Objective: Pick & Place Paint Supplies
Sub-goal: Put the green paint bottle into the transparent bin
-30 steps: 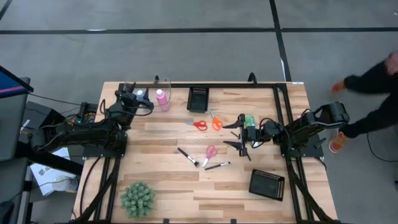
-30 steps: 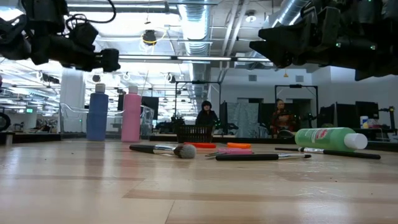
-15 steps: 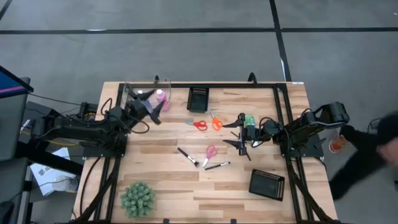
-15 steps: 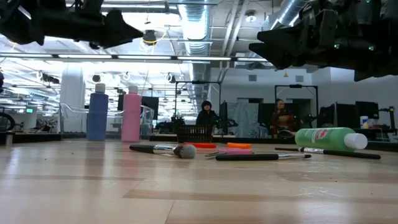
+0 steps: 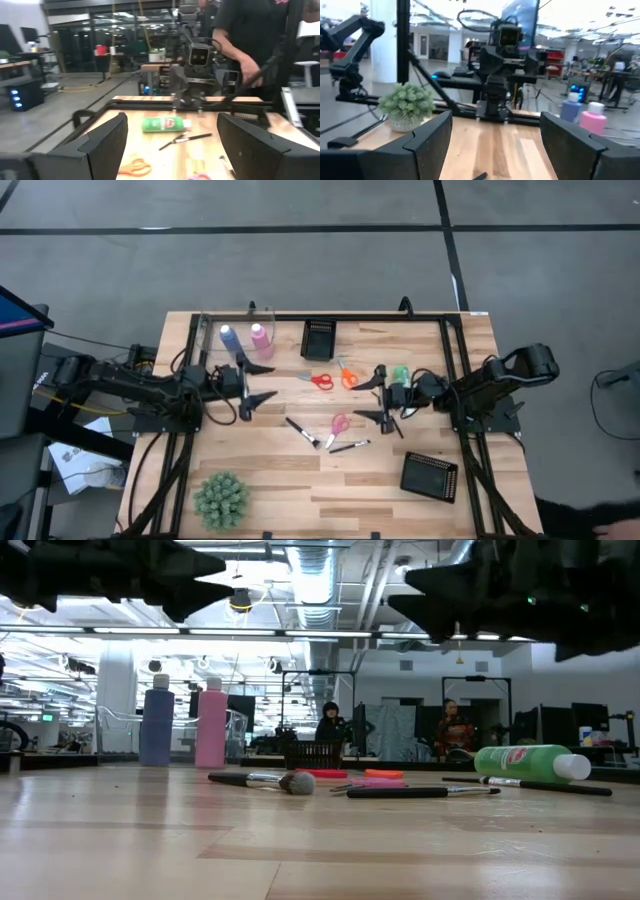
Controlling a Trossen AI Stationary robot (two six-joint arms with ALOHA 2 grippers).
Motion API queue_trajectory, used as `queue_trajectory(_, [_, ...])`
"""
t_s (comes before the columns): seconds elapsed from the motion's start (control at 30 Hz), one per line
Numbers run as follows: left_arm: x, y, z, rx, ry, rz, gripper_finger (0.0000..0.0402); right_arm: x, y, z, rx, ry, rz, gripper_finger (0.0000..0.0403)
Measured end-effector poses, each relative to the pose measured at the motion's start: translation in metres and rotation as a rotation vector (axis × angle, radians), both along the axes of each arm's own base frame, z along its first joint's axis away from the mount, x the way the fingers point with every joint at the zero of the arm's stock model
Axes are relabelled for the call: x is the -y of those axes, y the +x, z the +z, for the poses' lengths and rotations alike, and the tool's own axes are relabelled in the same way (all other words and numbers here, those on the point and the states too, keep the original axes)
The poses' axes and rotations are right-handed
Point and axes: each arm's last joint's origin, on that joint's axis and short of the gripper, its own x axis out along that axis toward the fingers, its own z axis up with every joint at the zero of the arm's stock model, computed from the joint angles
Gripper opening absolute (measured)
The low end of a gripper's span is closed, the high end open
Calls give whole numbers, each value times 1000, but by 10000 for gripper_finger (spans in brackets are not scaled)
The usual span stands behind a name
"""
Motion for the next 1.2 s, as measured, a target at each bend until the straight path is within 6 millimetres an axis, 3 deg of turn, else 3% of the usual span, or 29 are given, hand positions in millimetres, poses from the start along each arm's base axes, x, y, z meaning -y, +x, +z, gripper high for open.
queue_trajectory(0.3, [9, -1, 2, 17, 2, -57, 298, -17, 58, -4, -14, -6, 57, 285])
queue_trajectory(0.47, [12, -7, 5, 30, 9, -63, 298, -20, 67, -6, -6, 10, 68, 285])
queue_trajectory(0.67, [14, -23, 9, -3, 40, 2, 298, -22, 51, 5, 32, 5, 80, 285])
queue_trajectory(0.87, [18, -40, 8, -12, -12, -46, 298, -20, 21, 10, 62, -7, 84, 285])
queue_trajectory(1.2, [20, -51, -26, 14, -30, -87, 298, -13, -20, 3, 142, 50, 90, 285])
